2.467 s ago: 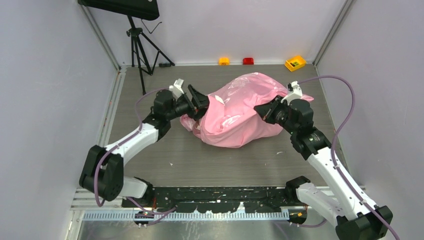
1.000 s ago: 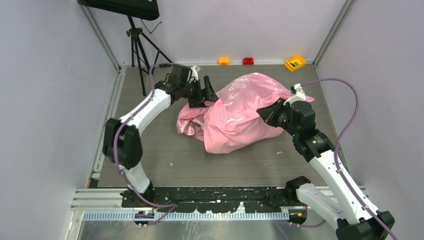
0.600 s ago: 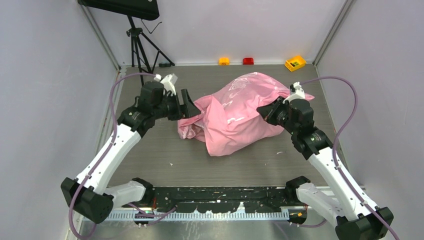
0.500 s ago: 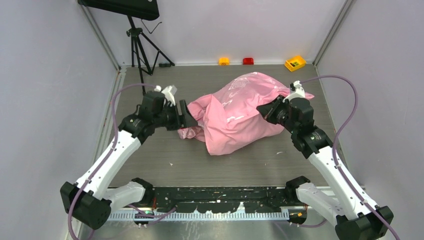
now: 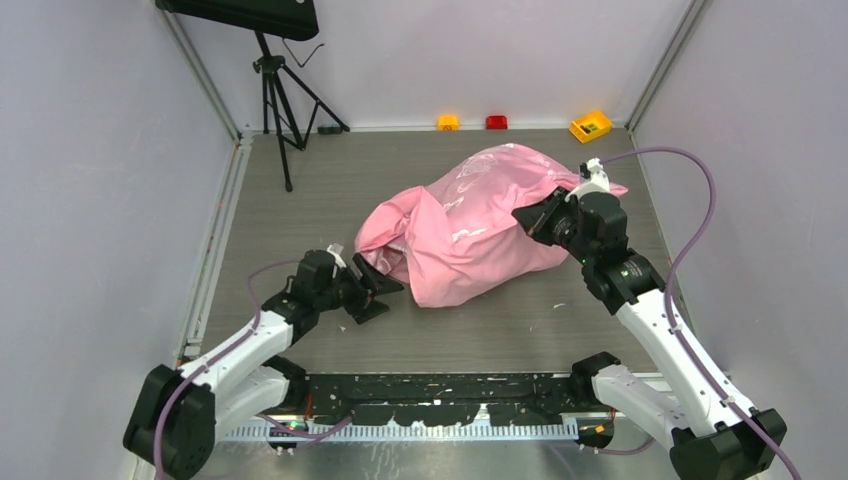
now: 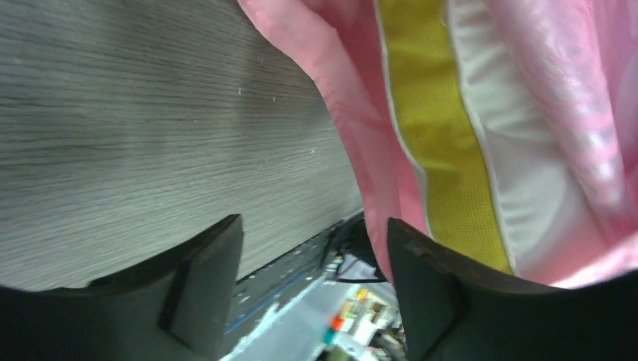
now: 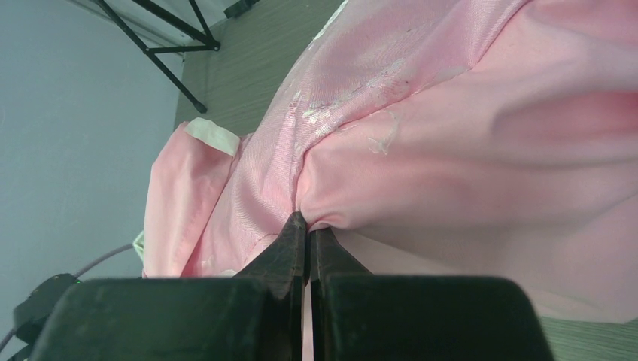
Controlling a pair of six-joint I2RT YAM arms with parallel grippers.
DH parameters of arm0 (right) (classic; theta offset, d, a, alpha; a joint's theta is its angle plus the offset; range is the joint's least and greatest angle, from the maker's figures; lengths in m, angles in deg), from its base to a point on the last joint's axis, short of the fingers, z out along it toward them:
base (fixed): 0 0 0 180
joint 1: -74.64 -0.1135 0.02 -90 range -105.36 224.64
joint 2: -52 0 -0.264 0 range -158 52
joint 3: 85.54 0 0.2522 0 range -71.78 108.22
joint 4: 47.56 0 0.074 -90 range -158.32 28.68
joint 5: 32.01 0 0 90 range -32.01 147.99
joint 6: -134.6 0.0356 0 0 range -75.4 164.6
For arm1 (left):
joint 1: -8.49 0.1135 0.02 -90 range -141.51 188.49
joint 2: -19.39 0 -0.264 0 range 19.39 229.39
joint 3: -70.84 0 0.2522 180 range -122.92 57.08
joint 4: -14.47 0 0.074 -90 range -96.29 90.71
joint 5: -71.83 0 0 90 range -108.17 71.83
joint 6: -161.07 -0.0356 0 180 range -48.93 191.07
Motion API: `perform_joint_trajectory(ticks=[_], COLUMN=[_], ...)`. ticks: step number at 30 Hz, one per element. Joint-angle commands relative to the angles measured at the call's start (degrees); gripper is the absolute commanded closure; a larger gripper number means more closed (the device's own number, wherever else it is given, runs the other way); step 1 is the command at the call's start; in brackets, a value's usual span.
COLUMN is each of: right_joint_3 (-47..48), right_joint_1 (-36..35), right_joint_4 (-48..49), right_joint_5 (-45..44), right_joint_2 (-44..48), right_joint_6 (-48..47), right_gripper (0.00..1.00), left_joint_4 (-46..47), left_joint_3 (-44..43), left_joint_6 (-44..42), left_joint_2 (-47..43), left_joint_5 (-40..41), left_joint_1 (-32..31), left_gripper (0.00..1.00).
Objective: Remove the pillowcase from the pillow
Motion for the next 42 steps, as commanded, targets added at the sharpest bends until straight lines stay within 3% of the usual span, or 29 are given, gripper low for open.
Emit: perform_joint_trajectory(ticks=[1, 5, 10, 19, 25, 27, 30, 33, 35, 38, 42], right_joint_3=[4.2, 3.85, 3.33, 2.54, 2.18, 2.35, 2.59, 3.58, 6.68, 14.6, 20.07], right_joint_1=[-0.12, -0.06, -0.13, -0.12, -0.08, -0.05, -0.12, -0.07, -0.12, -1.31, -5.32], right_joint_4=[5.24, 5.51, 5.88, 6.59, 7.62, 7.65, 7.2, 5.12, 1.37, -8.44, -18.19], right_joint_5=[1.99, 3.83, 4.26, 4.66, 6.33, 6.96, 7.34, 7.76, 10.27, 16.54, 13.05], right_joint_2=[0.94, 1.12, 1.49, 1.26, 0.17, -0.24, -0.41, -0.11, -0.48, -3.31, -6.07], right_joint_6=[0.36, 0.56, 0.79, 0.85, 1.47, 1.49, 1.18, -0.71, -2.67, -6.77, -9.55], right_gripper=[0.98, 0.99, 0.99, 0.99, 1.0, 1.0, 0.94, 0.63, 0.49, 0.4, 0.31], left_joint_4=[21.33, 27.63, 36.27, 35.91, 36.12, 37.94, 43.45, 48.17, 48.83, 48.85, 48.08], left_joint_3=[0.01, -0.31, 3.78, 1.81, -2.11, -3.17, -2.32, -0.07, 0.69, 0.74, -0.64], left_joint_6=[12.0, 15.34, 21.86, 22.61, 22.21, 22.28, 23.8, 25.0, 24.99, 24.54, 23.64], left_joint_2=[4.77, 9.47, 10.55, 10.73, 15.45, 17.56, 19.72, 20.76, 21.03, 21.3, 21.84], left_joint_5=[-4.69, -6.79, -2.59, -1.45, -1.71, -2.4, -1.64, 0.35, -0.24, -1.08, -1.79], left_joint_1=[-0.16, -0.25, -0.26, -0.62, -4.42, -5.21, -5.35, -4.36, -2.83, -1.61, -1.49], left_gripper=[0.21, 0.17, 0.17, 0.16, 0.16, 0.23, 0.5, 0.81, 0.98, 1.0, 1.0])
